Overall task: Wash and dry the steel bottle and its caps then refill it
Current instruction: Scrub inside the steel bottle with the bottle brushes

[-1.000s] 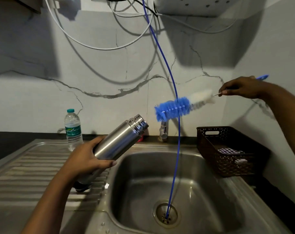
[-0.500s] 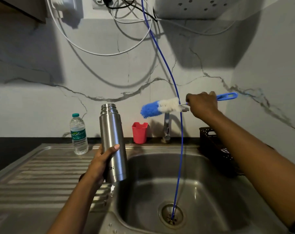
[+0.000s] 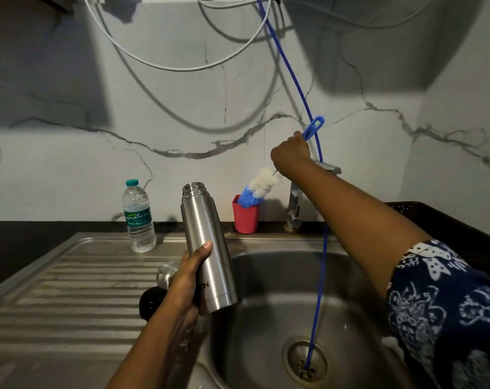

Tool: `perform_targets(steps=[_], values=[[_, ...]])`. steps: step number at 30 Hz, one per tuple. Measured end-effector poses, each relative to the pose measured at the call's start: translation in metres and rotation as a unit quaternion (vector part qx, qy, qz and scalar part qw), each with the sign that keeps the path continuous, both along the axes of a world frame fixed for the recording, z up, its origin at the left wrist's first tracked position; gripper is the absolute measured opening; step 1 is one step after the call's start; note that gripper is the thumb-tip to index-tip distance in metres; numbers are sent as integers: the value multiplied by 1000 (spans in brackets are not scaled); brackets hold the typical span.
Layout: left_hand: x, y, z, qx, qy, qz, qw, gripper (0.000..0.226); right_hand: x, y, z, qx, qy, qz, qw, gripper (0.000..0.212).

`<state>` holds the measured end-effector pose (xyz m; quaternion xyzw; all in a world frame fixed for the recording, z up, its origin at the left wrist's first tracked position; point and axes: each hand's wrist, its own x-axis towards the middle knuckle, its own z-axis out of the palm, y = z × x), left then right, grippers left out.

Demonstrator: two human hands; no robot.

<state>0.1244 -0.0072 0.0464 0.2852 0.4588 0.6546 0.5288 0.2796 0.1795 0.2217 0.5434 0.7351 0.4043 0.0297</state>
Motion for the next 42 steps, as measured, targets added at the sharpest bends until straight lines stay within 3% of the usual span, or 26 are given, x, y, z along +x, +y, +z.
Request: perform_targets(steps=[7,12,18,21,23,25,29,34,38,40,42], values=[[-1,1,-1,5,-5,-10,1000,53,0,3,8,22,-31,16,999,18],[1,0,-1,11,-19,-5,1000,48,13,-3,18,27,-23,-5,999,3],[2,0,1,15,-23,-12,1000,35,3,1,0,16,-33,5,999,17],[4,-1,2,13,-36,-20,999,34,13,-6,10,25,-12,-11,1000,11],[5,-2,3,11,-45,-21,999,40,27,-12,21,37,19,-22,999,6],[6,-2,2,6,-49,-17,999,45,43,-18,30,46,76,-28,996,13],[10,-4,1,-6,-36,-25,999,67,90,-38,33,43,245,11,968,21],[21,-9,3,-19,-20,-43,999,63,153,-76,-1,-107,486,83,863,17],[28,-11,2,-1,6,-35,999,68,179,-100,-38,-163,565,129,798,17],[28,-11,2,-1,12,-13,1000,70,173,-99,-44,-131,554,113,814,18],[25,-11,2,-11,3,3,1000,71,155,-91,-39,-47,467,86,879,21]])
